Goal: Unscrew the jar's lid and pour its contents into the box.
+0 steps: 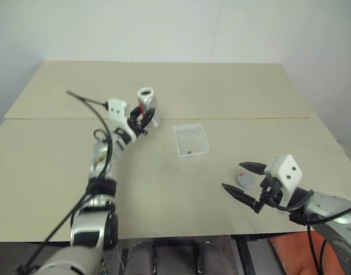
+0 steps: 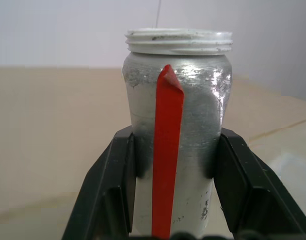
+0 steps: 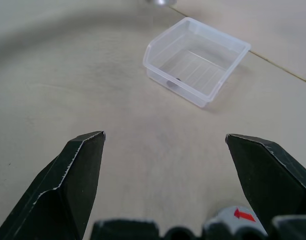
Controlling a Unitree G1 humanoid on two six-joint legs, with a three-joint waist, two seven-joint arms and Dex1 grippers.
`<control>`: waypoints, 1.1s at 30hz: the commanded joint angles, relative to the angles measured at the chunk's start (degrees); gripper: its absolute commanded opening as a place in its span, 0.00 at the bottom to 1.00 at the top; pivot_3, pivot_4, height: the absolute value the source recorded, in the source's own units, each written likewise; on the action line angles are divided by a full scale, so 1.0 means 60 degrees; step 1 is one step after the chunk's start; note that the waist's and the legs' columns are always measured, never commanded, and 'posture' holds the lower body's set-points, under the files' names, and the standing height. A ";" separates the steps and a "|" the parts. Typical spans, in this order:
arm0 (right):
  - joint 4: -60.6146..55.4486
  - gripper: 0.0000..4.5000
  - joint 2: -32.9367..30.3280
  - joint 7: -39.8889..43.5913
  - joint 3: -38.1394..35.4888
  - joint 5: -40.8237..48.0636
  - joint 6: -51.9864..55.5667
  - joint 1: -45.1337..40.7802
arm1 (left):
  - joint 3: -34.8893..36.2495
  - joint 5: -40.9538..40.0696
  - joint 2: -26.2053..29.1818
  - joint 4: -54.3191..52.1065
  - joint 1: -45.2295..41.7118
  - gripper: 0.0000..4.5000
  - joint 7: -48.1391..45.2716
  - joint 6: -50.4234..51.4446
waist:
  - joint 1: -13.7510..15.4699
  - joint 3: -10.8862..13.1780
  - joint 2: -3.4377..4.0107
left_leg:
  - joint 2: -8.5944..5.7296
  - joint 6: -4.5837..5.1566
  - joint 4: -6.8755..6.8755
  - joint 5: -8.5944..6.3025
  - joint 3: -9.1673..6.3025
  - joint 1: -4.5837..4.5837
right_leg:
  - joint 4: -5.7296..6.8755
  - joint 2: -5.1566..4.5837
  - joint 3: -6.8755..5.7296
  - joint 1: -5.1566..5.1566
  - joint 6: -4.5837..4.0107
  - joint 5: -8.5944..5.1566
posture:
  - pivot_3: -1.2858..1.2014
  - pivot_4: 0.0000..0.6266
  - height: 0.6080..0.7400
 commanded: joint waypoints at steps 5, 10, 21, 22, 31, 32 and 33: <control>0.0126 1.00 -0.0044 0.0248 0.0255 -0.0283 -0.0281 -0.0320 | -0.0396 0.0116 -0.0298 -0.3469 0.2032 0.41 0.1187 0.0563 | 0.0114 -0.0004 0.0001 | -0.0008 0.0010 -0.0001 -0.0006 0.0004 0.0030 | -0.0024 -0.0005 0.0005 0.0029 0.0000 0.0000 | 0.52 0.24 1.00; 0.0129 1.00 0.0020 0.0248 0.0387 -0.0383 -0.0285 -0.0390 | -0.0336 0.0140 -0.0334 -0.3117 0.2477 0.41 0.1271 -0.0201 | 0.0075 -0.0006 0.0004 | -0.0004 0.0018 -0.0024 -0.0013 0.0006 0.0141 | -0.0086 0.0000 0.0004 0.0138 -0.0003 -0.0002 | 0.52 0.24 1.00; -0.0107 1.00 0.0035 0.0100 0.0205 -0.0434 -0.0195 -0.0143 | -0.0734 0.0549 -0.0357 -0.1275 0.2547 0.41 0.1117 -0.1743 | 0.0081 -0.0010 0.0008 | -0.0006 0.0029 -0.0031 -0.0020 0.0006 0.0142 | -0.0131 -0.0002 -0.0003 0.0156 -0.0003 -0.0001 | 0.52 0.24 1.00; -0.0134 1.00 0.0039 0.0080 0.0209 -0.0433 -0.0186 -0.0125 | -0.0732 0.0532 -0.0352 -0.1182 0.2556 0.41 0.1112 -0.1747 | 0.0079 -0.0013 0.0013 | -0.0006 0.0029 -0.0031 -0.0020 0.0006 0.0144 | -0.0129 -0.0004 -0.0002 0.0157 -0.0003 -0.0001 | 0.52 0.24 1.00; -0.0110 1.00 0.0051 0.0041 0.0318 -0.0530 -0.0184 -0.0175 | -0.0713 0.0514 -0.0243 -0.1227 0.2692 0.85 0.1118 -0.1754 | 0.0070 -0.0046 0.0039 | -0.0005 0.0031 -0.0031 -0.0022 0.0006 0.0144 | -0.0132 -0.0003 -0.0002 0.0158 -0.0003 -0.0001 | 0.52 0.24 1.00; -0.0106 1.00 0.0051 0.0049 0.0322 -0.0530 -0.0186 -0.0183 | -0.0730 0.0600 -0.0226 -0.1246 0.2719 0.92 0.1170 -0.1828 | 0.0071 -0.0046 0.0039 | -0.0005 0.0032 -0.0032 -0.0022 0.0006 0.0143 | -0.0133 -0.0003 -0.0001 0.0157 -0.0003 -0.0001 | 0.52 0.24 1.00; -0.0099 1.00 0.0050 0.0057 0.0327 -0.0527 -0.0186 -0.0196 | -0.0725 0.0596 -0.0229 -0.1306 0.2765 0.98 0.1189 -0.1836 | 0.0073 -0.0046 0.0039 | -0.0005 0.0032 -0.0032 -0.0022 0.0006 0.0143 | -0.0134 -0.0003 -0.0002 0.0157 -0.0003 -0.0001 | 0.52 0.24 1.00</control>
